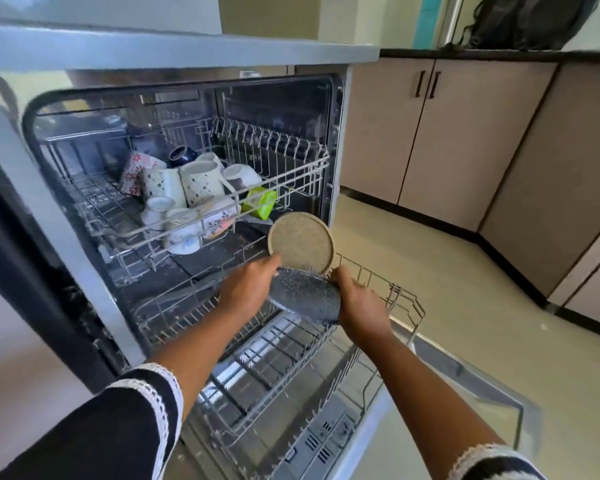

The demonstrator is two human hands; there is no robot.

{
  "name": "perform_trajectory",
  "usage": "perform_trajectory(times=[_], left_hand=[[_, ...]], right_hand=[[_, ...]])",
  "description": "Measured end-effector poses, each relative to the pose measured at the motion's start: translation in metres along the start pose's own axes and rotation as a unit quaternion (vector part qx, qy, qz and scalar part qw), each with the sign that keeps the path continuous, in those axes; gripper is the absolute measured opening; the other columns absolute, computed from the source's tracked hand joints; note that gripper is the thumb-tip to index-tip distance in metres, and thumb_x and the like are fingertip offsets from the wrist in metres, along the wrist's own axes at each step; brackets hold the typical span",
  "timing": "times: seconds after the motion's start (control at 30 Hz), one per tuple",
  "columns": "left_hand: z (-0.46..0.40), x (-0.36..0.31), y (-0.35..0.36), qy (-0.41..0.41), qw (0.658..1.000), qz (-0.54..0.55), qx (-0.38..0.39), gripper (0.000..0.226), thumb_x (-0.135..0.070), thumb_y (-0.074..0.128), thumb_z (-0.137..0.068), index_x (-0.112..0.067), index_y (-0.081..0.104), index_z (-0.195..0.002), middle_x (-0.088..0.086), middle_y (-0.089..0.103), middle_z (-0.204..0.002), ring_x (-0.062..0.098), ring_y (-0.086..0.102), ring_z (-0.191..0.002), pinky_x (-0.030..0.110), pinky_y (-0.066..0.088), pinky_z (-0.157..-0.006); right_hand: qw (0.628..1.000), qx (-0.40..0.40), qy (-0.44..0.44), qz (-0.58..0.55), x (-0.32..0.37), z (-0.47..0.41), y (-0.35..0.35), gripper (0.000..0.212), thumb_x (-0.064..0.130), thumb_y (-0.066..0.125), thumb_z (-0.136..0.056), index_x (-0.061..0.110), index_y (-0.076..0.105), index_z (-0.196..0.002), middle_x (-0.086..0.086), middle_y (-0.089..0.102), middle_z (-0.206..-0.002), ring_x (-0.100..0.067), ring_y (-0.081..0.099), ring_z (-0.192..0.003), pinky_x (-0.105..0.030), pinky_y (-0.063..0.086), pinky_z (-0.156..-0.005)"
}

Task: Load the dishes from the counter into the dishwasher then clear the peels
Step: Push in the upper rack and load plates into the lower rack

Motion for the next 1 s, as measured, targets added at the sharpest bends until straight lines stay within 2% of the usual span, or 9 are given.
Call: perform_trajectory(times=[0.07,0.13,0.23,0.4,0.5,0.7,0.87,0.93,1.0], left_hand=[[-0.013,-0.007,0.004,0.005,1.000,-0.005,0.017,0.025,-0.007,0.052,-0.095,-0.011,0.056,-0.120,0.008,0.069,-0.079,0.021,0.063,-0.058,0.030,0.048,-0.043],[-0.029,-0.026,0.010,0.029,0.999,-0.004,0.021,0.022,-0.010,0.050,-0.097,-0.010,0.054,-0.118,0.010,0.070,-0.089,0.025,0.067,-0.069,0.035,0.053,-0.054],[-0.051,-0.058,0.014,0.055,0.998,0.018,0.023,0.021,-0.007,0.046,-0.098,-0.008,0.054,-0.117,0.009,0.066,-0.087,0.022,0.060,-0.066,0.029,0.046,-0.053],[-0.081,-0.089,0.014,0.088,0.995,0.048,-0.011,0.015,-0.007,0.047,-0.097,-0.009,0.057,-0.109,-0.004,0.049,-0.065,0.015,0.051,-0.051,0.025,0.039,-0.043],[-0.092,-0.100,0.016,0.111,0.993,0.027,-0.024,0.010,-0.006,0.052,-0.096,-0.007,0.058,-0.104,-0.009,0.039,-0.059,0.011,0.049,-0.051,0.026,0.048,-0.047],[-0.093,-0.102,0.045,0.107,0.994,0.036,-0.005,0.015,0.001,0.050,-0.093,-0.005,0.053,-0.107,0.004,0.057,-0.073,0.018,0.061,-0.063,0.026,0.042,-0.045],[-0.096,-0.103,0.065,0.088,0.995,0.054,-0.002,0.023,0.006,0.047,-0.091,-0.006,0.052,-0.110,0.010,0.062,-0.083,0.023,0.067,-0.081,0.036,0.052,-0.055],[-0.102,-0.105,0.068,0.089,0.994,0.057,-0.008,0.021,0.006,0.047,-0.090,-0.006,0.053,-0.107,0.010,0.062,-0.083,0.025,0.066,-0.081,0.039,0.053,-0.057],[-0.109,-0.109,0.072,0.096,0.994,0.051,-0.006,0.022,0.007,0.047,-0.089,-0.005,0.053,-0.105,0.010,0.061,-0.082,0.025,0.066,-0.078,0.040,0.053,-0.057]], right_hand=[[1.000,-0.002,0.007,0.019,-0.010,-0.007,-0.004,0.056,0.000,0.060,-0.087,0.020,0.031,-0.131,-0.007,0.067,-0.097,-0.019,0.060,-0.065,-0.026,0.049,-0.050],[0.999,-0.011,0.029,0.033,-0.028,-0.012,-0.014,0.052,-0.003,0.055,-0.087,0.019,0.034,-0.130,-0.007,0.065,-0.098,-0.021,0.057,-0.064,-0.027,0.045,-0.047],[0.996,-0.035,0.078,0.029,-0.060,-0.015,-0.031,0.042,-0.007,0.044,-0.090,0.017,0.038,-0.123,-0.012,0.065,-0.095,-0.025,0.055,-0.061,-0.031,0.042,-0.046],[0.992,-0.094,0.077,0.045,-0.094,-0.017,-0.048,0.042,-0.010,0.044,-0.087,0.014,0.041,-0.121,-0.012,0.064,-0.084,-0.026,0.051,-0.056,-0.029,0.036,-0.047],[0.990,-0.105,0.081,0.049,-0.103,-0.019,-0.052,0.042,-0.011,0.045,-0.086,0.011,0.040,-0.121,-0.008,0.055,-0.075,-0.022,0.043,-0.052,-0.027,0.028,-0.044],[0.990,-0.093,0.085,0.059,-0.112,-0.015,-0.040,0.037,-0.008,0.044,-0.088,0.011,0.041,-0.121,-0.008,0.051,-0.076,-0.023,0.040,-0.053,-0.024,0.019,-0.042],[0.990,-0.099,0.089,0.047,-0.121,-0.018,-0.031,0.036,-0.009,0.042,-0.089,0.010,0.040,-0.119,-0.008,0.053,-0.077,-0.025,0.045,-0.055,-0.029,0.027,-0.043],[0.990,-0.103,0.086,0.042,-0.125,-0.022,-0.029,0.035,-0.008,0.041,-0.089,0.011,0.040,-0.119,-0.009,0.057,-0.077,-0.026,0.049,-0.056,-0.031,0.035,-0.044],[0.989,-0.104,0.094,0.039,-0.131,-0.027,-0.030,0.034,-0.007,0.042,-0.091,0.011,0.039,-0.120,-0.010,0.059,-0.077,-0.024,0.048,-0.054,-0.029,0.035,-0.041]])
Point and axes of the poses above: each hand's wrist, its own z-axis away from the middle knuckle, its own y-axis out of the palm, x = y × z, the point moved 6 cm from there along -z, towards the middle knuckle
